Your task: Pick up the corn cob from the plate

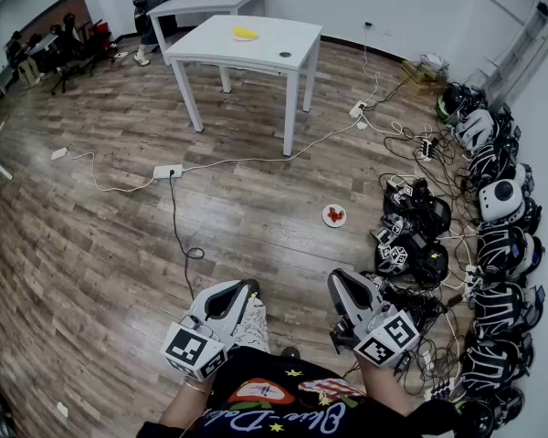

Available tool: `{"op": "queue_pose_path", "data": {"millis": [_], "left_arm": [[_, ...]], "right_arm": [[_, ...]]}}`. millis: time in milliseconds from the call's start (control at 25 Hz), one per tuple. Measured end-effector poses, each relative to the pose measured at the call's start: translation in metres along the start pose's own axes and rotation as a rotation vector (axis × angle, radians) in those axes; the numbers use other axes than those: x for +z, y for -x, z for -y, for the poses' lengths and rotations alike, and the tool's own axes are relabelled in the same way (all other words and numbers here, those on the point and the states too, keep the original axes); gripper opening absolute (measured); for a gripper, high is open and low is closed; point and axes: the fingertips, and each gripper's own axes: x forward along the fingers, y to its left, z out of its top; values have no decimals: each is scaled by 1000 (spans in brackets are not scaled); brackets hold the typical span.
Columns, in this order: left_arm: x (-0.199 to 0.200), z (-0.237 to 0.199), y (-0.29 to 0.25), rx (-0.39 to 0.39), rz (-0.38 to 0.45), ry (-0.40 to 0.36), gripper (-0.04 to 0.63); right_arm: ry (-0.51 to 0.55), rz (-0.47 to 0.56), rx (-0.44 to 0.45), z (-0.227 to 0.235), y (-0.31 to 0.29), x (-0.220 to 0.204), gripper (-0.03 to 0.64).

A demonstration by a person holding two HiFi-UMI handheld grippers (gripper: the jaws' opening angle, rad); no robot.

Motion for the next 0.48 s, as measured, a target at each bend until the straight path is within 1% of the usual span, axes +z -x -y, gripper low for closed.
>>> {"op": "queue_pose_path", "data": {"millis": [80,120,200,320,400,480], "left_arm": [[12,-30,-24,0,43,36,-3],[19,-46,-37,1,55,40,-3],[34,-83,-62,8,58,17,-3],[64,-154,-102,19,77,3,-3],[85,-197,-123,8,96,-4,-3],[105,-233,-141,-10,115,-29,-3]], "right_arm": [[-9,-8,-5,22,-36,3,17],[-14,-9,-2,30,-55,5,17],[-9,-1,21,42,-101,14,17],[42,25,72,59,-185,38,17],[68,38,89,70,-238,52,17],[84,52,100,82,-284,62,18]]}}
